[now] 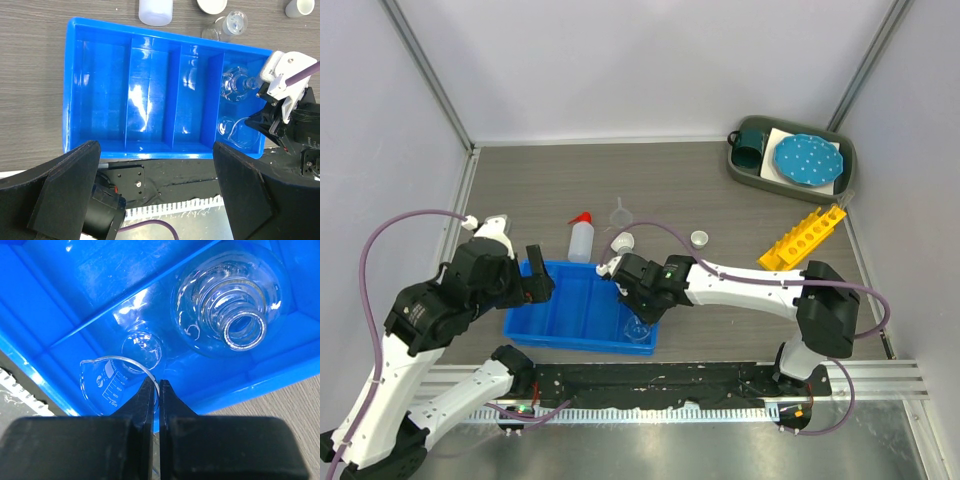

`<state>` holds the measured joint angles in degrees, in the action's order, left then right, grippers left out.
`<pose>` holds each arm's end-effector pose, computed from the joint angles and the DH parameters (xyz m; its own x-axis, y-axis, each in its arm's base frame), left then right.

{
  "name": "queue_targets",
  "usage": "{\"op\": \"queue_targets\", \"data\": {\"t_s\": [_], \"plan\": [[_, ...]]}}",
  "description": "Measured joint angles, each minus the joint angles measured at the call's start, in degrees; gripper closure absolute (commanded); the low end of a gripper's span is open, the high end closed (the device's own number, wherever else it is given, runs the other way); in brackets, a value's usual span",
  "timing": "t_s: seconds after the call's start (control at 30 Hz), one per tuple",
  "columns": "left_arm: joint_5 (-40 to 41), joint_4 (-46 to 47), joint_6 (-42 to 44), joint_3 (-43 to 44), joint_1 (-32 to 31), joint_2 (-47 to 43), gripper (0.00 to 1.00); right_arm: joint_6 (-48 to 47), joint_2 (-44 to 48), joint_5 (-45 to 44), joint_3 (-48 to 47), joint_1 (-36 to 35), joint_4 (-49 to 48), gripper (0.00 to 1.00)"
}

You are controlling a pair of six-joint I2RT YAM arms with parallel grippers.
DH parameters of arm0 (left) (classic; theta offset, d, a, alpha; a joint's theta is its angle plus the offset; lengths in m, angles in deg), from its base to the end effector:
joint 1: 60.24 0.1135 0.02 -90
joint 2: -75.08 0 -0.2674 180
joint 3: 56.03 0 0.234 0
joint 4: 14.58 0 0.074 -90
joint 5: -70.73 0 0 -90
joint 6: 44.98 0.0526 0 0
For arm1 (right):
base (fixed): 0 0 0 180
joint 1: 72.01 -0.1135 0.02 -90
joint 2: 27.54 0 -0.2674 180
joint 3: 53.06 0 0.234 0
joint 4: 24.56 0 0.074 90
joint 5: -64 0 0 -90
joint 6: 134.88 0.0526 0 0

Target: Organize the chemistry lab equipment

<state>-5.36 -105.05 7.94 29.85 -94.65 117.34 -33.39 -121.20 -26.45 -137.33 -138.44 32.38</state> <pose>0.0707 -0.0331 0.3635 -0.7291 -0.2099 -0.6514 -0.0335 0.9616 -0.2724 0.1278 0.2920 0.2262 -0.5412 -0.7424 -0.3949 -0.8240 0.5619 0.0729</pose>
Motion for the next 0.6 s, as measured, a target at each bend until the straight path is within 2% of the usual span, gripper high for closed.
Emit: {"op": "queue_targets", "data": {"t_s": [0.07, 0.17, 0.2, 0.33, 0.6], "plan": [[0.04, -0.02, 0.02, 0.02, 0.0, 0.04, 0.0, 0.07, 0.0, -0.35, 0.92, -0.02, -1.22, 0.99], [0.04, -0.04, 0.02, 0.0, 0.0, 0.04, 0.0, 0.17, 0.07, -1.03, 1.6, -0.15, -2.54, 0.92], [0.04, -0.04, 0.02, 0.0, 0.0, 0.04, 0.0, 0.24, 0.07, -1.18, 1.7, -0.22, -2.73, 0.84], [0.04, -0.04, 0.02, 0.0, 0.0, 0.04, 0.0, 0.68, 0.37, -1.88, 2.36, -0.33, -3.98, 0.69], [0.02, -0.04, 0.02, 0.0, 0.0, 0.24, 0.0, 1.22, 1.36, -3.41, 2.12, -0.92, -3.89, 0.65]]}}
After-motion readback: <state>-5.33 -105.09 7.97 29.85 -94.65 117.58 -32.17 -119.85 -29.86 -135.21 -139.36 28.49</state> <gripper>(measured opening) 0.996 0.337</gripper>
